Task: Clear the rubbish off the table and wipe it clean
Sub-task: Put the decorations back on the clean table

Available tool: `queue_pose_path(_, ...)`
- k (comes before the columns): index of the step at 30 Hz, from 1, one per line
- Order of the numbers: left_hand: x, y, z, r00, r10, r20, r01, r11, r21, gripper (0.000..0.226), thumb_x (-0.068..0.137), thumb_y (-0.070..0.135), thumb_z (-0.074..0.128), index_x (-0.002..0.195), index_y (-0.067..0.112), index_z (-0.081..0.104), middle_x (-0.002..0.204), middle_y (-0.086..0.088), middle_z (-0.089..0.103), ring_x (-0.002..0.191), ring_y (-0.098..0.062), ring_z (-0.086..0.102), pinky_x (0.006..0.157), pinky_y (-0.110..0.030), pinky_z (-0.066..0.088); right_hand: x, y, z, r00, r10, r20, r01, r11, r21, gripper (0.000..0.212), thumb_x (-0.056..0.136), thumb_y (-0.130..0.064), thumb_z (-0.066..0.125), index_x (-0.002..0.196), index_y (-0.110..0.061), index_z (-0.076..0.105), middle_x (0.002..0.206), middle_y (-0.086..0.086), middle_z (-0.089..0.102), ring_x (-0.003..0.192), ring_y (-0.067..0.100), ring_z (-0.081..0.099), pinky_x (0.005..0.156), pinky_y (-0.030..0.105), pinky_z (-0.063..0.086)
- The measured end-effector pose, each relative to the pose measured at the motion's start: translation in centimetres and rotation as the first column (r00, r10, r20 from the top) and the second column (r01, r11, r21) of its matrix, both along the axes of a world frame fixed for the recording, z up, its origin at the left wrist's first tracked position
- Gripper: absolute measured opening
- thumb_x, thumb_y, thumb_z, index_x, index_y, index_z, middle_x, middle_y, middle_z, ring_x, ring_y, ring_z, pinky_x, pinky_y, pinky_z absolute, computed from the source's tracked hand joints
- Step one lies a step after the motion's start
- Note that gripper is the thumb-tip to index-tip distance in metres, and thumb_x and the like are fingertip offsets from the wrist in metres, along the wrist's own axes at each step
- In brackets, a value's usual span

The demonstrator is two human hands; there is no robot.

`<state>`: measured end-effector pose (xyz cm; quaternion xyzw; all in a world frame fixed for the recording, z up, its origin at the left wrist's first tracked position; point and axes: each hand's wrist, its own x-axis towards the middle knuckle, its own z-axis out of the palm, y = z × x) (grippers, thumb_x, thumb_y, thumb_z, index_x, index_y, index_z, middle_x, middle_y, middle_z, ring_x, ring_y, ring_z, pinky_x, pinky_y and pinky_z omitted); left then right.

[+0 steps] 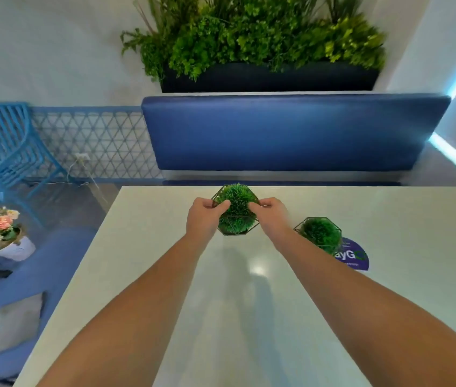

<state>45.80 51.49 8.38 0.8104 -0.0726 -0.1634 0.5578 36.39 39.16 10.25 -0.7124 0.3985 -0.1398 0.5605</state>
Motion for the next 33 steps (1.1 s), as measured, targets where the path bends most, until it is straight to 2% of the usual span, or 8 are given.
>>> queue_pose_path(5, -5.8, -5.6, 1.2, 0.992, -0.123, 0.019, 0.123, 0.992, -0.015, 0.04, 0.084, 0.042, 0.072, 0.105, 0.012, 0.056, 0.101, -0.001, 0.061, 0.093, -0.017, 0.057, 0.066, -0.023, 0.041, -6.4, -5.0, 1.0, 0.992, -0.125, -0.001, 0.125, 0.989, -0.081, 0.032, 0.088, -0.034, 0.066, 0.114, -0.015, 0.063, 0.099, -0.002, 0.064, 0.083, 0.014, 0.056, 0.07, 0.026, 0.042)
queue_pose_path(11, -8.4, -10.7, 2.0, 0.95, -0.303, 0.072, 0.302, 0.953, 0.021, 0.05, 0.085, 0.052, 0.068, 0.115, 0.013, 0.06, 0.108, 0.001, 0.065, 0.098, -0.015, 0.06, 0.077, -0.025, 0.042, -10.9, -9.1, 1.8, 0.961, -0.275, 0.009, 0.274, 0.958, -0.085, 0.029, 0.088, -0.032, 0.066, 0.111, -0.015, 0.067, 0.103, 0.002, 0.069, 0.09, 0.02, 0.063, 0.072, 0.027, 0.047)
queue_pose_path(14, -9.6, -13.3, 2.3, 0.912, -0.398, 0.105, 0.396, 0.918, 0.036, 0.047, 0.087, 0.051, 0.065, 0.115, 0.014, 0.059, 0.11, 0.003, 0.064, 0.099, -0.013, 0.059, 0.079, -0.024, 0.042, -12.9, -11.1, 1.9, 0.936, -0.353, 0.015, 0.352, 0.93, -0.107, 0.024, 0.09, -0.029, 0.064, 0.108, -0.015, 0.067, 0.097, -0.001, 0.067, 0.084, 0.015, 0.059, 0.061, 0.022, 0.042)
queue_pose_path(18, -11.2, -16.1, 2.4, 0.864, -0.485, 0.135, 0.485, 0.874, 0.031, 0.036, 0.094, 0.047, 0.056, 0.115, 0.017, 0.057, 0.112, 0.003, 0.061, 0.102, -0.013, 0.057, 0.077, -0.022, 0.042, -15.1, -14.0, 1.4, 0.893, -0.448, 0.025, 0.448, 0.887, -0.114, 0.022, 0.09, -0.028, 0.06, 0.104, -0.014, 0.069, 0.088, 0.0, 0.067, 0.082, 0.018, 0.061, 0.066, 0.024, 0.043)
queue_pose_path(21, -12.0, -17.3, 1.5, 0.838, -0.522, 0.157, 0.516, 0.853, 0.082, 0.034, 0.098, 0.044, 0.05, 0.117, 0.017, 0.057, 0.114, 0.002, 0.061, 0.104, -0.013, 0.057, 0.081, -0.024, 0.04, -16.5, -15.6, 0.4, 0.869, -0.494, 0.013, 0.493, 0.864, -0.099, 0.02, 0.09, -0.029, 0.06, 0.1, -0.014, 0.069, 0.08, -0.001, 0.065, 0.077, 0.019, 0.061, 0.058, 0.025, 0.043)
queue_pose_path(25, -11.5, -19.0, -0.4, 0.82, -0.545, 0.176, 0.5, 0.831, 0.242, 0.029, 0.098, 0.032, 0.054, 0.124, 0.019, 0.057, 0.124, -0.001, 0.058, 0.106, -0.013, 0.054, 0.089, -0.028, 0.045, -17.9, -18.4, -0.4, 0.866, -0.5, -0.001, 0.496, 0.859, -0.124, 0.022, 0.092, -0.03, 0.057, 0.104, -0.014, 0.068, 0.091, 0.002, 0.066, 0.078, 0.019, 0.058, 0.051, 0.022, 0.041)
queue_pose_path(29, -11.7, -19.8, -2.7, 0.805, -0.578, 0.137, 0.443, 0.738, 0.508, 0.056, 0.086, 0.039, 0.071, 0.135, 0.022, 0.051, 0.134, -0.008, 0.049, 0.125, -0.026, 0.044, 0.101, -0.038, 0.04, -19.4, -21.3, -1.6, 0.89, -0.452, -0.054, 0.441, 0.886, -0.14, 0.023, 0.094, -0.029, 0.055, 0.108, -0.014, 0.065, 0.095, 0.003, 0.065, 0.072, 0.015, 0.054, 0.045, 0.021, 0.036)
queue_pose_path(33, -13.8, -20.8, -4.1, 0.863, -0.505, 0.005, 0.383, 0.662, 0.645, 0.104, 0.072, 0.055, 0.079, 0.152, 0.02, 0.023, 0.152, -0.01, 0.026, 0.14, -0.031, 0.023, 0.11, -0.043, 0.032, -20.6, -24.6, -3.0, 0.928, -0.351, -0.125, 0.334, 0.932, -0.138, 0.021, 0.093, -0.026, 0.056, 0.108, -0.012, 0.063, 0.093, 0.002, 0.063, 0.068, 0.012, 0.052, 0.046, 0.022, 0.036)
